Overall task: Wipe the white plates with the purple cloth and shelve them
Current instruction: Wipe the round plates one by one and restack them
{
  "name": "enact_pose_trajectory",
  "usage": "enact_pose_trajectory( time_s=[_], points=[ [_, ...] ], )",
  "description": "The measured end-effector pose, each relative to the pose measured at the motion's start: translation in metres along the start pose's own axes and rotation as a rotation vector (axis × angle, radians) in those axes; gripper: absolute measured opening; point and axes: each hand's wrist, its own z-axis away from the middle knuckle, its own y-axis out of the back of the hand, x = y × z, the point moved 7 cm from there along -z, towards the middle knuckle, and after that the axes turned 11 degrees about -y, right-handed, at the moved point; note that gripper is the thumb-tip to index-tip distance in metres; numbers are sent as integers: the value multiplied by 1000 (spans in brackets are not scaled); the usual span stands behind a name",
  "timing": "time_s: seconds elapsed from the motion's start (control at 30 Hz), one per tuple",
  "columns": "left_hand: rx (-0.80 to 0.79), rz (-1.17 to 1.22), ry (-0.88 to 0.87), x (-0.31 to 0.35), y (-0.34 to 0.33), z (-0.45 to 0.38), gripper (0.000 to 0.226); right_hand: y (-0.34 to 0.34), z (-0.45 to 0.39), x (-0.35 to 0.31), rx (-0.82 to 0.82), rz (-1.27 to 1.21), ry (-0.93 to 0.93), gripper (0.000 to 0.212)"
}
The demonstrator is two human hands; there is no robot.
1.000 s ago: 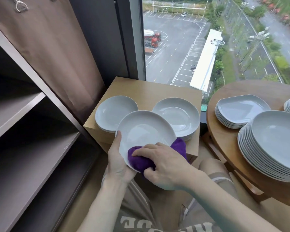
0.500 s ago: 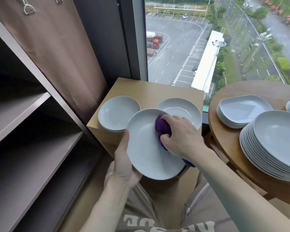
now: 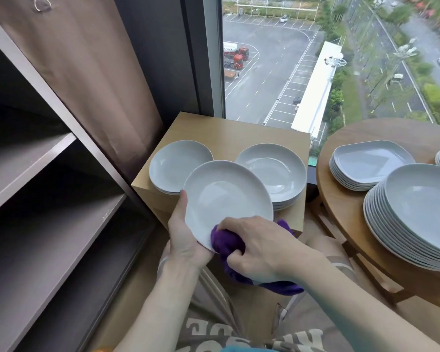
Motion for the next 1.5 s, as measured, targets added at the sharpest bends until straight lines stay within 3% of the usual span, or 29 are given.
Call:
enact_pose_trajectory(
  time_s=[0.17,0.33,0.47,0.57,0.7,0.83,1.07,1.33,1.5],
  points=[
    [-95,10,-52,9,-6,-1,59,11,-6,45,64,-6,-213,29],
    [-129,-59,-18,3,-17,9,61,34,-21,64,333,40,-286,27],
    [-171,-132,78,-11,-26,21,65,55,-28,58,471,25,-288,35],
    [-180,-150,138,-21,-29,23,69,60,-28,37,517,-10,-189,39],
    [-128,-104,149,-19,-32,18,73,45,-19,4,404,-48,14,50],
    [-33,-97,135,-8,-27,11,78,28,-2,-11,144,-71,113,39],
    [-37,-57,17,9,-19,-6,44,30,-3,31,-79,-5,-133,26],
    [-118,-122,5,9,-30,8,43,62,-35,62,201,98,-284,32],
    [-110,-143,131,-12,-27,20,42,70,-46,38,301,27,-176,40]
  ],
)
